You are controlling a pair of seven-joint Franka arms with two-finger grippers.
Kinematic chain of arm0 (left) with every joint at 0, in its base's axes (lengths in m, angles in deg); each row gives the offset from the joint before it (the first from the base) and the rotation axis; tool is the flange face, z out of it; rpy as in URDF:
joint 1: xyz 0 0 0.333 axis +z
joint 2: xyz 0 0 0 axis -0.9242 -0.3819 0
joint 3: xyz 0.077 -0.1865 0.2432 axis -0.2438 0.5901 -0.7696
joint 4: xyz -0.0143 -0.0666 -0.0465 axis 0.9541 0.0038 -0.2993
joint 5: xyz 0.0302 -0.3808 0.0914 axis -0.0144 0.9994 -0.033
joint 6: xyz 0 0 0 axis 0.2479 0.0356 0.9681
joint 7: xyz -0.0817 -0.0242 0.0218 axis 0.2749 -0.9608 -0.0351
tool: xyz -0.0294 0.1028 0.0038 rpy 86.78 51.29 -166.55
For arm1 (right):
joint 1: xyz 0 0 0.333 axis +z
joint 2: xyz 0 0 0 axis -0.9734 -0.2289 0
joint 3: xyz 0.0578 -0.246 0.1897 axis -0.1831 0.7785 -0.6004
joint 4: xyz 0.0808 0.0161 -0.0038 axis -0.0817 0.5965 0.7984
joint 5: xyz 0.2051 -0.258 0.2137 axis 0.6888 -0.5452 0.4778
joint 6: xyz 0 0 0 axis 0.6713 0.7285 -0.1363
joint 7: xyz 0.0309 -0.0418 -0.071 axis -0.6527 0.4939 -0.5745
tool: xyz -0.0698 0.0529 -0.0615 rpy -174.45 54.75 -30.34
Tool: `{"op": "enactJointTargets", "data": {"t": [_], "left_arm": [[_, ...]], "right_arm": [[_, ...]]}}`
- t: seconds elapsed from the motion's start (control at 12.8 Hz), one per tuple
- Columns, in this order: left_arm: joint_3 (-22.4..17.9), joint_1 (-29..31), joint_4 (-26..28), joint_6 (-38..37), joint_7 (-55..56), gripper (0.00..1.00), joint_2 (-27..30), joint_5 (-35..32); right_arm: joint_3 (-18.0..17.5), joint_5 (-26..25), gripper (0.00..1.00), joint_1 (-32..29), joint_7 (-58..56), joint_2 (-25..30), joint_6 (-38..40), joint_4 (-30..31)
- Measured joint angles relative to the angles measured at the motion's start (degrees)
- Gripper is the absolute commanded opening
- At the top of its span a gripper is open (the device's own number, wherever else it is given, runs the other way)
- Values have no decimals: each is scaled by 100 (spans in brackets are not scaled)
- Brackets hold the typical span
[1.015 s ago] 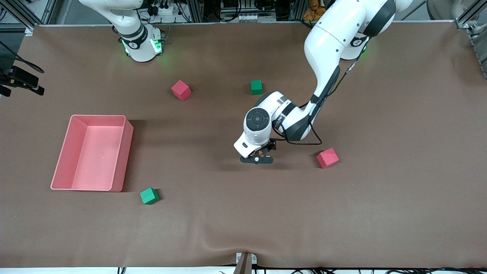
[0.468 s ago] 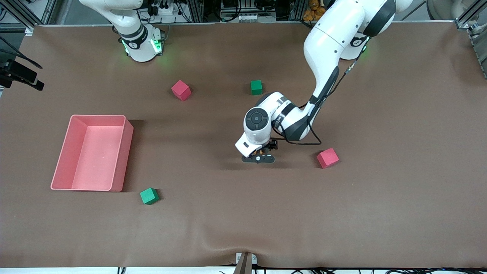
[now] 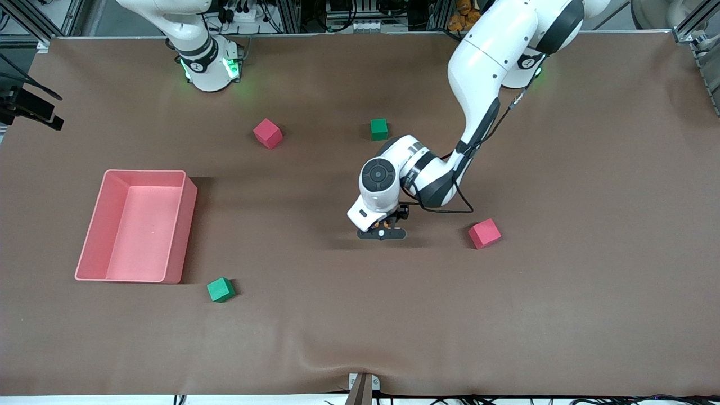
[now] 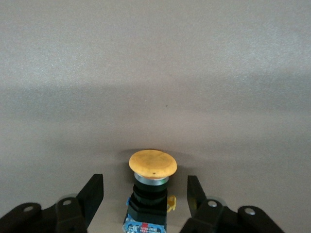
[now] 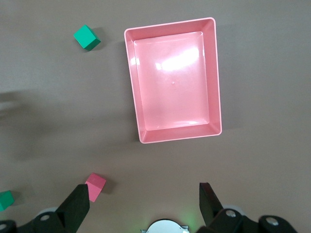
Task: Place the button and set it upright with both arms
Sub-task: 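Close the left gripper on the button body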
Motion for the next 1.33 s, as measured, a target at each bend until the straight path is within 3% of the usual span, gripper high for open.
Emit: {"op": "enactJointTargets", "data": {"t": [0.23,0.62,0.94,1.09,1.33], "left_arm": [[0,-6,5,39,17,69,0,0],[0,-7,23,41,24,69,0,0],[1,-18,28,44,24,63,0,0],[2,-23,31,44,24,55,0,0],[2,-27,45,45,25,53,0,0]], "right_arm": [[0,0,100,0,20,0,10,-21],[-11,0,100,4,23,0,14,-27],[-17,0,100,6,31,0,14,-27],[-20,0,100,6,31,0,14,-27],[-26,0,100,7,31,0,16,-29]]}}
